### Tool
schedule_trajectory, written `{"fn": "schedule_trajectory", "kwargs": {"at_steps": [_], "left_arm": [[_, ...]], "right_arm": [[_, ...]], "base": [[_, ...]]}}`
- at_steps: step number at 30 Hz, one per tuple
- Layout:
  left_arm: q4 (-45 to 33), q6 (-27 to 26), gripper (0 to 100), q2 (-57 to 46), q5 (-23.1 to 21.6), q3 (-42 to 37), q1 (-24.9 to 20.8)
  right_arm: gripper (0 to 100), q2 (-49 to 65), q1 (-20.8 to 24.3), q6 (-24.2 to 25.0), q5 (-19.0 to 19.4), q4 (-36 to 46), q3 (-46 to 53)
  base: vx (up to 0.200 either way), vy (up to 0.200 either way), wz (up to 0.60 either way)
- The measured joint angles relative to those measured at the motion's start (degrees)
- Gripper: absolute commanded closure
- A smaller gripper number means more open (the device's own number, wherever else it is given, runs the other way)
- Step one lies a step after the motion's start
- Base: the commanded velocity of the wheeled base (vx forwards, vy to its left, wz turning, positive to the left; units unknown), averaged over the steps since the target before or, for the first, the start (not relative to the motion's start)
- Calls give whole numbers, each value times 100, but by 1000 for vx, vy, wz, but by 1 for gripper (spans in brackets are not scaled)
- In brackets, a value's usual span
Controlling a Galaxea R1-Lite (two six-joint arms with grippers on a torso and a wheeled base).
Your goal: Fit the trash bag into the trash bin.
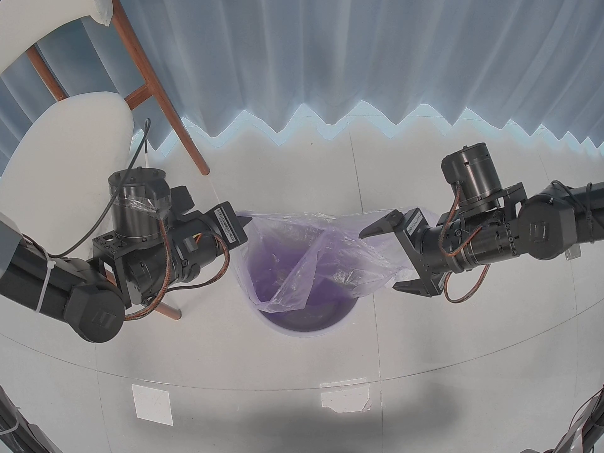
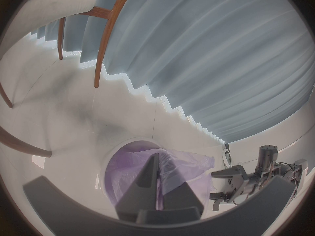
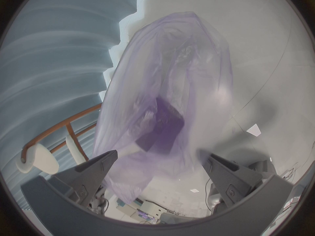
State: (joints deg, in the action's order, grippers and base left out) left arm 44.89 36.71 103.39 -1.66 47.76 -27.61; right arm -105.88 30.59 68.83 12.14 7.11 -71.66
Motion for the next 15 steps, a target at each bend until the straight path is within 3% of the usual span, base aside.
{"fn": "schedule_trajectory", "kwargs": {"at_steps": [15], "left_arm": [[2,7,100,-17,10,-5,0]], "right_arm": [[0,-473,-105,12,-43,-117,-645]], "base": [[0,0,0]]}}
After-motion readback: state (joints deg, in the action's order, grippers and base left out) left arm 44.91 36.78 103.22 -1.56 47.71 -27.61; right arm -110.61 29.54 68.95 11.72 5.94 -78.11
